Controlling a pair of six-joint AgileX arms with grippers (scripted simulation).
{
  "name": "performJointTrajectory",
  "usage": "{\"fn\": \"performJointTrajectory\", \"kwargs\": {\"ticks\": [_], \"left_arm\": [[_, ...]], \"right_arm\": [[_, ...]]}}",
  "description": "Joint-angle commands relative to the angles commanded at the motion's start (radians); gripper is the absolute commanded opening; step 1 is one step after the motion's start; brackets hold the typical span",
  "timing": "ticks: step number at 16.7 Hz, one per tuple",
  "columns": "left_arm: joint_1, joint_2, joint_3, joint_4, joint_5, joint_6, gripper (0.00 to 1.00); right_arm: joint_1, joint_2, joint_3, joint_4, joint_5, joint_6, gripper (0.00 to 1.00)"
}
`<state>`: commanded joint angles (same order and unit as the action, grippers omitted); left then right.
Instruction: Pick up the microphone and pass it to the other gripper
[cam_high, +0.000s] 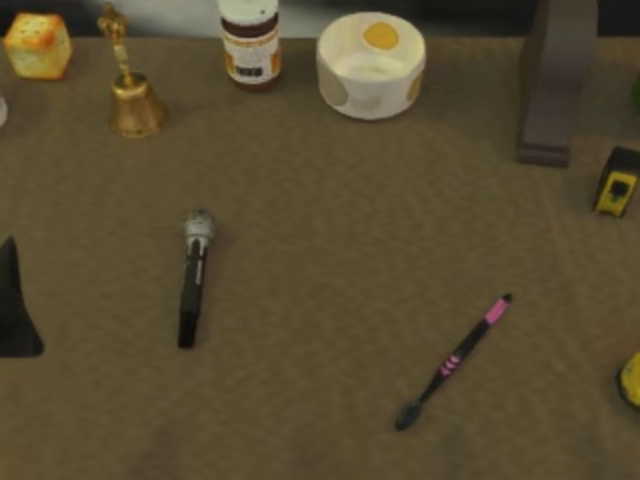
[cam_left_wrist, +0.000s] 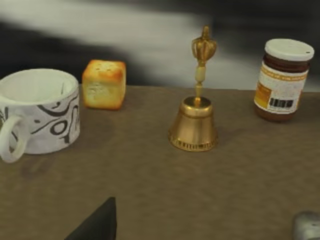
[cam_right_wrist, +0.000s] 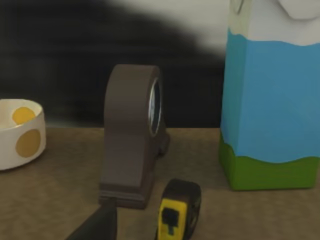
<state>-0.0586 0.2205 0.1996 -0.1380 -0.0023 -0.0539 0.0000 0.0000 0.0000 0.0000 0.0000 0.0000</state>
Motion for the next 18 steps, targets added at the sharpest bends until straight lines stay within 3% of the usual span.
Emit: {"fn": "performJointTrajectory", "kwargs": {"ticks": [11,18], "left_arm": [[-0.217,1.086,0.734,-0.556,-0.018,-0.200,1.00],[-0.323,1.567,1.101,-0.812,-0.021,-0.299,1.00]], "right_arm": [[0.000,0.000,0.000,0.000,0.000,0.000,1.00],[0.000,0.000,0.000,0.000,0.000,0.000,1.00]]}}
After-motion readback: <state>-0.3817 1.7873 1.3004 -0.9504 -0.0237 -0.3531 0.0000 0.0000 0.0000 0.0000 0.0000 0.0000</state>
